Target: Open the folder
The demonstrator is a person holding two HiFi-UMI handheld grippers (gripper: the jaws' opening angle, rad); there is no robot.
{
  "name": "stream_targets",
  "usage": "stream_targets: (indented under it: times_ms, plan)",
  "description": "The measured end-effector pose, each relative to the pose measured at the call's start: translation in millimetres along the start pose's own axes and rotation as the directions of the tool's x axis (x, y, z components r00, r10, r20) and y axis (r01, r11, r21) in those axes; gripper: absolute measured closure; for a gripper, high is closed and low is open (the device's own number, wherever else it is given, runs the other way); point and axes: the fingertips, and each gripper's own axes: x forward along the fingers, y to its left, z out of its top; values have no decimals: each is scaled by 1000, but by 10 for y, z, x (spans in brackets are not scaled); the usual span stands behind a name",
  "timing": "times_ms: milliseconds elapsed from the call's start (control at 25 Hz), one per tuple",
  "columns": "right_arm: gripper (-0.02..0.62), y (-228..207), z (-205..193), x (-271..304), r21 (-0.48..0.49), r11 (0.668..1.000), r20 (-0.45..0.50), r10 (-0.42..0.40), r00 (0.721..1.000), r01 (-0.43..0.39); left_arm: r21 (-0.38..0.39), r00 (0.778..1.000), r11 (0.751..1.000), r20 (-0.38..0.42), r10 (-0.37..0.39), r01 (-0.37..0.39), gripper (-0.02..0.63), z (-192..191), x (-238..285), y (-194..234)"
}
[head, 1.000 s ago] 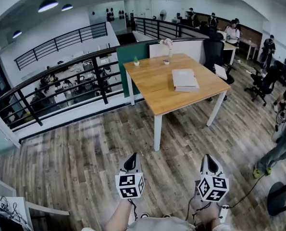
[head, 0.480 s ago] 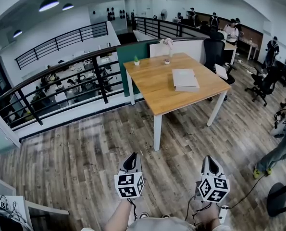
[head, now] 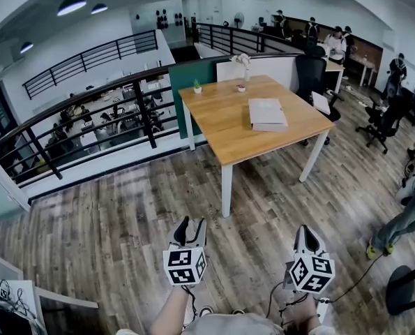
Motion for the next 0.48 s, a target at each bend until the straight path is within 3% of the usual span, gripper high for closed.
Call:
stream_targets:
  times_ms: [480]
  plan:
    - [594,-191,18,-55,-2,1000,1,20,1000,-20,4,999,999,-2,-41,41,215,-76,-26,-255]
